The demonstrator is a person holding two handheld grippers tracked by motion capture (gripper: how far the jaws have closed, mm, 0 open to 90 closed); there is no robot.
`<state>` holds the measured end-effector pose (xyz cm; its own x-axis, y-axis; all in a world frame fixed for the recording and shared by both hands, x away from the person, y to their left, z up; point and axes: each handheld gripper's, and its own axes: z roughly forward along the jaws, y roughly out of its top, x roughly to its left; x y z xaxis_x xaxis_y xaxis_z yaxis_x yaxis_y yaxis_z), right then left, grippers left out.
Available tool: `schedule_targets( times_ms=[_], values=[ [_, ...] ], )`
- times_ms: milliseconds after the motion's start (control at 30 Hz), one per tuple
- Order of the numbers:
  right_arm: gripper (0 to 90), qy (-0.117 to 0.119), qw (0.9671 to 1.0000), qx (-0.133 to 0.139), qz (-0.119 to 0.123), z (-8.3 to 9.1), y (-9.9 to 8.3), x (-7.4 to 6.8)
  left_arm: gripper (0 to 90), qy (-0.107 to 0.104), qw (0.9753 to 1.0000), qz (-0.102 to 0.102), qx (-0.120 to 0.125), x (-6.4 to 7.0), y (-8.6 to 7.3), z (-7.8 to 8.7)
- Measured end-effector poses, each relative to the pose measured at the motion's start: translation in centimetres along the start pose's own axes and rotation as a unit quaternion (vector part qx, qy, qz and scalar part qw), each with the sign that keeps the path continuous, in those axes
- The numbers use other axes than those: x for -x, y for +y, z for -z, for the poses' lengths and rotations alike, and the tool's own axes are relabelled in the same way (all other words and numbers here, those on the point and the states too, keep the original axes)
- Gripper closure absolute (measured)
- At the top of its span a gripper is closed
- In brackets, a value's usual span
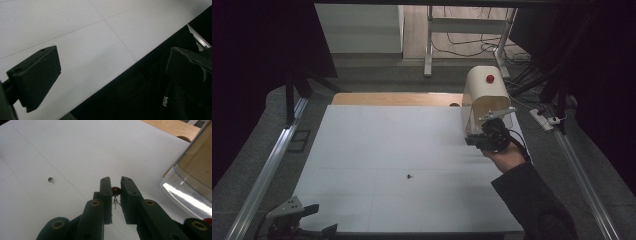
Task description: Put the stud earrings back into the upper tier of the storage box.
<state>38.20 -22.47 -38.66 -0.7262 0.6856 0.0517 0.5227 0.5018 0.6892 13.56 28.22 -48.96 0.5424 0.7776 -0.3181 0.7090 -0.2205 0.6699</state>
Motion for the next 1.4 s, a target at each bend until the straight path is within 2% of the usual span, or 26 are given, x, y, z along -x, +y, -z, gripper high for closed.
schedule_targets(
  times_ms=[300, 800, 1100, 1400],
  values=[
    [79.3, -0.003, 0.9998, 0.011, -0.016, 1.2, 0.9, 1.1, 0.0, 0.001, 1.0000, 0.001, -0.001, 0.0, 0.0, 0.0],
    [79.3, -0.050, 0.9981, 0.022, -0.030, 2.2, 2.6, 3.7, 0.0, 0.002, 1.0000, 0.004, -0.002, 0.0, 0.0, 0.0],
    [79.0, -0.084, 0.9956, 0.014, -0.039, 1.1, 2.8, 5.3, 0.0, 0.003, 1.0000, 0.006, -0.003, -0.1, 0.0, 0.0],
    [78.8, -0.104, 0.9929, 0.006, -0.058, 0.0, 2.3, 6.8, 0.0, 0.001, 1.0000, 0.007, -0.002, -0.1, 0.0, 0.0]
  ],
)
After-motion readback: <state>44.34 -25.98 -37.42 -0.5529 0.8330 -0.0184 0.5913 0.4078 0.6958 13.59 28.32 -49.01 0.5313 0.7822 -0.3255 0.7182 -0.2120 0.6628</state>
